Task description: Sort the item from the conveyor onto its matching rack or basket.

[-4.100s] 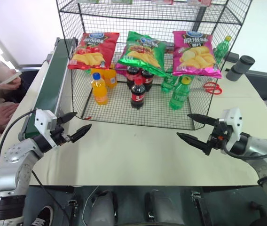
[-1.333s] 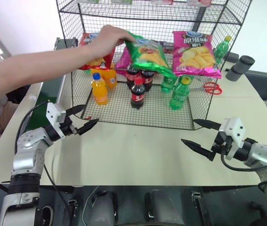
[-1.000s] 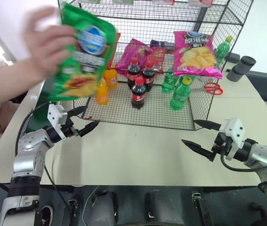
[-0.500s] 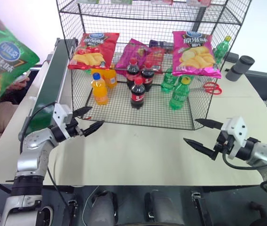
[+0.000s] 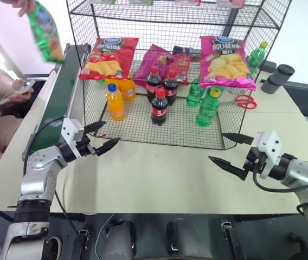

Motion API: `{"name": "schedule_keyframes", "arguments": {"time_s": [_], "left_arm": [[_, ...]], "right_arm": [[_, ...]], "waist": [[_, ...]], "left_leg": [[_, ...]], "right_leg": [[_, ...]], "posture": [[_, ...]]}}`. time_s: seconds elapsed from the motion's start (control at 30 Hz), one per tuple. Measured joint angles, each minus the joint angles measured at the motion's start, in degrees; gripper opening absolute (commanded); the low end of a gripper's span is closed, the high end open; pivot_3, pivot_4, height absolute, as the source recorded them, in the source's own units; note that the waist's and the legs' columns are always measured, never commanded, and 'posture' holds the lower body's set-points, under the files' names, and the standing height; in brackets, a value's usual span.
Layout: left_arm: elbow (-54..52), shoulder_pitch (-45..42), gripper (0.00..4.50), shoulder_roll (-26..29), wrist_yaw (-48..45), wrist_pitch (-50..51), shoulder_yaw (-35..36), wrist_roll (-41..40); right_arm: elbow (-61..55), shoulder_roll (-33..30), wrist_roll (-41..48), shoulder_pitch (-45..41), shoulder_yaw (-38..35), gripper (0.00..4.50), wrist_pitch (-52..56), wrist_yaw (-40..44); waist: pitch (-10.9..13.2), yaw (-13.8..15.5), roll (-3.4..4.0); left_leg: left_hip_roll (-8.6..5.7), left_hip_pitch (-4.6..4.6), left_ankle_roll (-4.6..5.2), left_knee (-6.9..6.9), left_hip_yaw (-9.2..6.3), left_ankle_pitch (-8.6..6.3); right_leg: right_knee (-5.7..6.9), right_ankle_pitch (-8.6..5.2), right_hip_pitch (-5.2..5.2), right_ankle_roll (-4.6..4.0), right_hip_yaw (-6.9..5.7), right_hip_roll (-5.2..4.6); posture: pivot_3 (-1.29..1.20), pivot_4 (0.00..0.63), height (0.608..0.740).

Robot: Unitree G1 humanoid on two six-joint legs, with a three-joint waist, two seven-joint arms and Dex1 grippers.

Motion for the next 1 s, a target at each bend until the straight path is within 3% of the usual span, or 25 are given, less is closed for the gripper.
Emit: {"name": "schedule_keyframes", "arguments": {"time_s": [0.37, 0.57, 1.0], "left_arm": [[2.7, -1.4, 4.50, 0.3, -2.9, -3.6, -0.3, 0.0], [2.4, 0.8, 4.50, 0.6, -5.1, 1.2, 0.1, -3.7], [1.1, 1.9, 4.50, 0.6, -5.3, 1.0, 2.3, -4.7]], "right_arm": [[0.4, 1.0, -1.6, 1.0, 1.5, 4.45, -1.3, -0.5], [0.9, 1.0, -1.7, -0.2, 1.8, 4.45, -1.3, -0.4], [4.4, 1.0, -2.9, -3.7, 3.8, 4.45, -3.1, 1.2]], "waist": [[0.0, 0.0, 0.00], [0.0, -0.1, 0.01], [0.0, -0.2, 0.01]], "left_leg": [[0.00, -0.01, 0.00, 0.01, 0.06, 0.00], [0.03, 0.01, -0.02, 0.01, 0.04, 0.01], [0.03, 0.02, -0.02, 0.01, 0.05, 0.01]], "right_leg": [[0.00, 0.00, 0.00, 0.00, -0.01, 0.00], [0.03, 0.00, -0.01, 0.00, -0.01, 0.03], [0.03, 0.00, 0.00, 0.00, 0.00, 0.02]], "posture": [[0.00, 0.150, 0.740], [0.00, 0.150, 0.740], [0.00, 0.150, 0.740]]}}
